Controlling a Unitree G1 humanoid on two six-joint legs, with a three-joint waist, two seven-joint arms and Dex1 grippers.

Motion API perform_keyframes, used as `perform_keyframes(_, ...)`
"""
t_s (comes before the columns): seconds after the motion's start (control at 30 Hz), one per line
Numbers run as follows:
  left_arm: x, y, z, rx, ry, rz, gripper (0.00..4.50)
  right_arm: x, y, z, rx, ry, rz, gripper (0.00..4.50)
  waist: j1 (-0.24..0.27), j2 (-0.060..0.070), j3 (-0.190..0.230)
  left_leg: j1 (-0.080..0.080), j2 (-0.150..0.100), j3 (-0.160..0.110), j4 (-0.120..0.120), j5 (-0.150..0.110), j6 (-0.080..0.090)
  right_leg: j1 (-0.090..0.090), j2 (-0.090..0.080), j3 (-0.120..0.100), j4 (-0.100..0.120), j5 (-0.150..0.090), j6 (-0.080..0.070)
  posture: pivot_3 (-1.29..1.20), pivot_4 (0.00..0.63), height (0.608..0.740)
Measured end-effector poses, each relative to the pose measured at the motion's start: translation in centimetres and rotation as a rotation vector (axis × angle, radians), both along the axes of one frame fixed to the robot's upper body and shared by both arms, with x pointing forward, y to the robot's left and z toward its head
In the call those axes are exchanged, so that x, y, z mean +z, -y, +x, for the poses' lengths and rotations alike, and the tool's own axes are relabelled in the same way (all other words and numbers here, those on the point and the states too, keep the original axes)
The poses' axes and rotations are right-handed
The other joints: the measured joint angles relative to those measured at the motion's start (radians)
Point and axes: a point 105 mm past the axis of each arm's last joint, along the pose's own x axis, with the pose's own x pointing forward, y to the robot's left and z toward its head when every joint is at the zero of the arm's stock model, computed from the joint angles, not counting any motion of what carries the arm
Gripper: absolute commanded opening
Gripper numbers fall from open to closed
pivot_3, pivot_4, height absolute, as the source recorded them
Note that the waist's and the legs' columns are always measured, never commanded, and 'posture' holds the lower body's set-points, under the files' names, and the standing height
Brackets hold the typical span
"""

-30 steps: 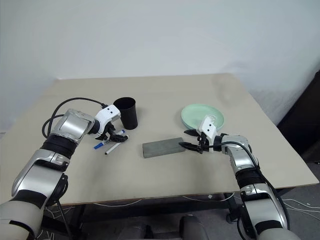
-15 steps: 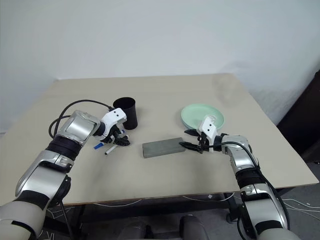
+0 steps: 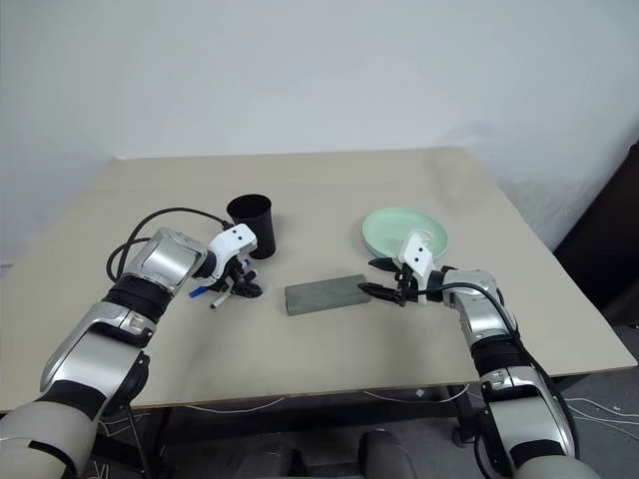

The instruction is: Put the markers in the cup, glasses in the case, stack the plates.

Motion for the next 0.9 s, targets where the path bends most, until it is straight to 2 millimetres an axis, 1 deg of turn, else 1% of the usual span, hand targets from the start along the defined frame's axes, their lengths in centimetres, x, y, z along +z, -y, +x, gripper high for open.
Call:
perform_keyframes(0.2, -0.2, 0.3, -0.1, -0.005, -0.009, -0.009, 1.17, 0.1, 0.0, 0.0, 0.001, 0.002, 0.000, 3.00, 0.000, 0.000, 0.000, 0.001, 0.000, 0.000, 0.001, 0.000, 0.000, 0.001, 0.000, 0.000, 0.000, 0.000, 0.000, 0.00, 0.000, 0.732)
perform_keyframes(0.3, -0.2, 0.3, 0.0, -0.003, -0.006, -0.005, 0.12, 0.1, 0.0, 0.0, 0.000, 0.003, -0.002, 3.00, -0.001, 0.000, 0.000, 0.001, 0.000, 0.000, 0.001, 0.000, 0.000, 0.001, 0.000, 0.000, 0.000, 0.000, 0.000, 0.00, 0.000, 0.732)
perform_keyframes(0.33, -0.2, 0.3, 0.0, -0.003, -0.005, -0.005, 0.03, 0.1, 0.1, 0.0, 0.000, 0.003, -0.002, 3.00, -0.001, 0.000, 0.000, 0.001, 0.000, 0.000, 0.001, 0.000, 0.000, 0.001, 0.000, 0.000, 0.001, 0.000, 0.000, 0.00, 0.000, 0.732)
perform_keyframes(0.57, -0.1, 0.1, 0.2, 0.002, 0.018, -0.009, 0.03, 0.1, 0.1, 0.0, 0.000, 0.003, -0.002, 3.00, 0.000, 0.000, 0.000, 0.000, 0.000, 0.000, 0.001, 0.000, 0.000, 0.001, 0.000, 0.000, 0.000, 0.000, 0.000, 0.00, 0.000, 0.732)
perform_keyframes(0.67, 0.5, 0.2, 0.7, 0.004, 0.062, -0.045, 0.03, 0.1, 0.1, 0.0, 0.000, 0.002, -0.002, 3.00, 0.000, 0.000, 0.000, -0.001, 0.000, 0.000, 0.001, 0.000, 0.000, -0.001, 0.000, 0.000, 0.000, 0.000, 0.000, 0.00, 0.000, 0.732)
perform_keyframes(0.77, 2.3, 1.7, 1.1, -0.051, 0.119, -0.153, 0.03, 0.1, 0.1, 0.0, 0.000, 0.003, -0.002, 3.00, 0.001, 0.000, 0.000, -0.004, 0.000, -0.001, 0.001, 0.000, 0.000, -0.003, 0.000, 0.000, 0.000, 0.000, 0.000, 0.00, 0.000, 0.732)
perform_keyframes(0.9, 6.3, 4.8, 0.7, -0.201, 0.213, -0.345, 0.03, 0.1, 0.1, 0.0, 0.001, 0.003, -0.003, 3.00, 0.001, 0.000, 0.000, -0.005, -0.001, 0.000, 0.001, 0.000, 0.000, -0.005, 0.000, 0.000, -0.001, 0.000, 0.000, 0.00, 0.000, 0.732)
